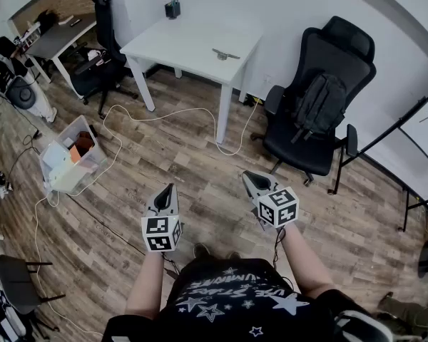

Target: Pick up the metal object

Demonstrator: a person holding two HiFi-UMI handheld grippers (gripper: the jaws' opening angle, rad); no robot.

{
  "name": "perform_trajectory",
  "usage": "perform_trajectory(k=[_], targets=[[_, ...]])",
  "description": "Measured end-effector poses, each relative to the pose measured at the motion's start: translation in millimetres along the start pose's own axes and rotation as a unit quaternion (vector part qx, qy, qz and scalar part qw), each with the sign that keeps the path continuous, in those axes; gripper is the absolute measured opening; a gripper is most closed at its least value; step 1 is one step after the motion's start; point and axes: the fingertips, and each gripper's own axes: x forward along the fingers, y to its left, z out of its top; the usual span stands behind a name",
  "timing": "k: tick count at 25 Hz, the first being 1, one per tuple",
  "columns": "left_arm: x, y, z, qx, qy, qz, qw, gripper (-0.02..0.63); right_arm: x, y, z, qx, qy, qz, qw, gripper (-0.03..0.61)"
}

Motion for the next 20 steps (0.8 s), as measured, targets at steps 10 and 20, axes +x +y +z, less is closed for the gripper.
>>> perform_trajectory(k=[10, 20], targets=[[2, 33, -7, 0.000, -0.001, -0.012, 0.9999, 0.020, 30, 18, -4, -0.002, 0.008, -0.001, 1.000, 0.049], [5, 73, -3, -0.004, -0.012, -0.012, 0.9999, 0.020, 53, 25, 9, 0.006, -0.006, -0.031, 0.999, 0.049]])
